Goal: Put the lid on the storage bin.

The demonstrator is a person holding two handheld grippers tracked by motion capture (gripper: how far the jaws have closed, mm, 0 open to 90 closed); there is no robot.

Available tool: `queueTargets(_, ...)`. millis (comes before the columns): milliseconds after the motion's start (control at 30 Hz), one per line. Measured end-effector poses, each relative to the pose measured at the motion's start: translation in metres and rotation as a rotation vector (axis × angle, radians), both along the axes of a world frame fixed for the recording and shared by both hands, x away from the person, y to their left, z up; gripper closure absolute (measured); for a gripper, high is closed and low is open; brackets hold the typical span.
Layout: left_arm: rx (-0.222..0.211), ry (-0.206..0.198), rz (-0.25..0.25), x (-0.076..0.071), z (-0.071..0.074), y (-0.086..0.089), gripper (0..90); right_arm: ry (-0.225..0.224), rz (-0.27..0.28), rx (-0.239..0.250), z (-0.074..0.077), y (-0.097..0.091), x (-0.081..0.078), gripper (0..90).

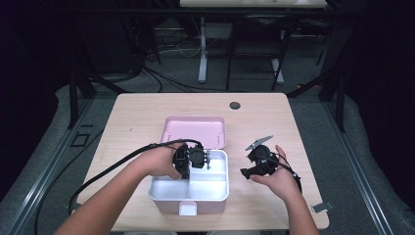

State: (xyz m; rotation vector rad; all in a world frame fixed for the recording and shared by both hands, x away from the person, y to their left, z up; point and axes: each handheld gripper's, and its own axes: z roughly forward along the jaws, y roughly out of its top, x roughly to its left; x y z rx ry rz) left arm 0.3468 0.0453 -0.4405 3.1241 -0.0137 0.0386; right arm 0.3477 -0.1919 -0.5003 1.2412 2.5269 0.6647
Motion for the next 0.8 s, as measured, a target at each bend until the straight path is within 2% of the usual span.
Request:
queueTargets(100,0.003,-0.005,0.000,-0.001,0.000,0.000,86.9,0.023,-0.016,0.031,0.005,0.002,0.008,38.9)
queueTargets(233,0.002,-0.002,0.001,-0.001,0.000,0.000,86.9,0.032,-0.039,0.059,0.011,0.005,0.016,39.1)
queueTargets(367,0.003,-0.004,0.004,-0.001,0.000,0.000,86.9,0.052,-0.068,0.068,0.016,0.009,0.025,41.3)
queueTargets(433,0.004,-0.005,0.003,-0.001,0.000,0.000,86.8,0.068,-0.060,0.077,0.019,0.012,0.029,43.0)
queueTargets(567,0.005,0.001,0.003,0.000,0.000,0.000,86.8,0.067,-0.073,0.047,0.027,0.019,0.036,45.5)
queueTargets(633,0.005,0.004,0.003,0.001,0.000,0.000,86.8,0.092,-0.076,0.049,0.031,0.021,0.041,45.7)
queueTargets(667,0.006,0.006,0.004,0.001,0.000,0.000,86.8,0.070,-0.088,0.027,0.033,0.024,0.042,46.9)
queueTargets(800,0.004,0.013,0.008,0.001,0.000,0.000,86.7,0.107,-0.083,0.015,0.043,0.033,0.051,51.8)
